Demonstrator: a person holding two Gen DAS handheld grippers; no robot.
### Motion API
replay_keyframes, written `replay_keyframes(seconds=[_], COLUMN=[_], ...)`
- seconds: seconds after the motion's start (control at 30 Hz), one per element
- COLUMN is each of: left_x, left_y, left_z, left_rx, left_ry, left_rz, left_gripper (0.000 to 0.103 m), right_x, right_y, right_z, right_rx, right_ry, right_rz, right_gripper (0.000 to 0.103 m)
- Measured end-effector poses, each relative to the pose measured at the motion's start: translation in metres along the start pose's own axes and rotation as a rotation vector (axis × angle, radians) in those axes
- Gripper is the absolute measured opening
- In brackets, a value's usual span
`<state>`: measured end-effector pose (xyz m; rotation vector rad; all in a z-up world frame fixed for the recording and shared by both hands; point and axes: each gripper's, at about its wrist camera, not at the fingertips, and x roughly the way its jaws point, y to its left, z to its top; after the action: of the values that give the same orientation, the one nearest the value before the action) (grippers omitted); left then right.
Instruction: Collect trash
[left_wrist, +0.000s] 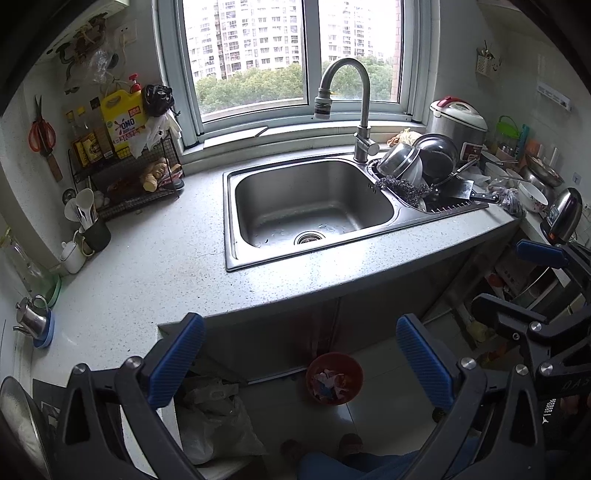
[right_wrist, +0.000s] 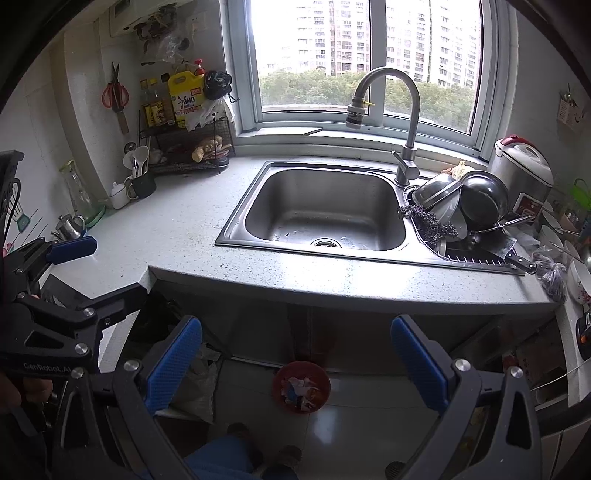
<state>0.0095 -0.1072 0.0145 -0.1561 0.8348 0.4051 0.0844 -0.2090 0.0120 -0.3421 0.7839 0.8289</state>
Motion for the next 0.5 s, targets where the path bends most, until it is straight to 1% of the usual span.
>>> replay_keyframes(seconds=[0.5], left_x=[0.0013], left_y=[-0.0013], left_z=[0.0008], left_rx=[0.009], left_ry=[0.005], left_rz=[-0.007], left_gripper=[0.103], right_x=[-0.0009], right_y=[-0.001], right_z=[-0.0002], right_rx=[0.012], right_ry=[0.005], right_rz=[-0.013], right_gripper=[0.102])
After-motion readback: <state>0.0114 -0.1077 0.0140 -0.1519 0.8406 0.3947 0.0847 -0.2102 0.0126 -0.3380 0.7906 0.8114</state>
